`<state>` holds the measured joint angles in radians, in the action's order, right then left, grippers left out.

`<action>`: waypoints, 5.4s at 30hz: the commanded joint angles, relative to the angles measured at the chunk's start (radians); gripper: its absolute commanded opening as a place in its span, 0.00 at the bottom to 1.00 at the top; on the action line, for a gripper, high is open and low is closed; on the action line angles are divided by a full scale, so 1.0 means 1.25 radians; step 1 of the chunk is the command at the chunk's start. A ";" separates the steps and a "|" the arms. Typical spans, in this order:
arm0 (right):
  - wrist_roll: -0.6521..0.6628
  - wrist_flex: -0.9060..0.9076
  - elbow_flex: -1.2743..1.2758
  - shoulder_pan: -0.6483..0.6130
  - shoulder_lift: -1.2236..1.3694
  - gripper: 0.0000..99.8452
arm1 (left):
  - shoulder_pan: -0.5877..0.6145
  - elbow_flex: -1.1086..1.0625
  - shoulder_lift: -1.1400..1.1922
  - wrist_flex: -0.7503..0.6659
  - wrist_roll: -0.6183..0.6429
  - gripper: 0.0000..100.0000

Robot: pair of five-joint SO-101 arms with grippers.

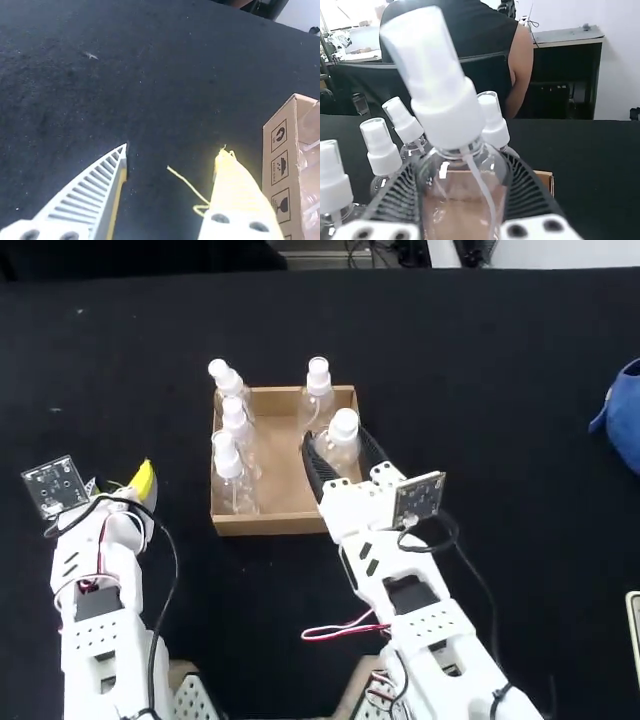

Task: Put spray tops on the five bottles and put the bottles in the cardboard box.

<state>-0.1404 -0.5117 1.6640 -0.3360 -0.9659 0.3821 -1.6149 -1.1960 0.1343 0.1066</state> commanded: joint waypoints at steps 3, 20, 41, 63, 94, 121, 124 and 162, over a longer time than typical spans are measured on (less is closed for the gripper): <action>0.005 -0.023 -0.062 -0.009 0.009 0.01 | 0.002 0.010 -0.011 -0.015 0.006 0.04; 0.004 -0.021 -0.145 -0.009 0.133 0.01 | 0.002 0.010 -0.011 -0.010 0.006 0.03; 0.005 -0.025 -0.190 0.025 0.271 0.01 | 0.002 0.007 -0.011 -0.014 0.006 0.03; 0.005 -0.129 -0.109 0.022 0.271 0.01 | 0.002 0.006 -0.011 -0.014 0.006 0.03; 0.020 -0.496 -0.163 0.026 0.655 0.01 | 0.002 0.006 -0.011 -0.014 0.006 0.03; 0.063 -0.552 -0.241 0.021 0.837 0.01 | 0.002 0.006 -0.011 -0.014 0.006 0.03; 0.064 -0.552 -0.241 0.021 0.837 0.01 | 0.002 0.006 -0.011 -0.014 0.006 0.03; 0.102 -0.549 -0.219 -0.047 0.838 0.18 | 0.002 0.006 -0.011 -0.015 0.006 0.03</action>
<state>-0.0315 -1.1761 1.4062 -0.3790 0.0821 0.3821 -1.6149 -1.1960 0.1343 0.1066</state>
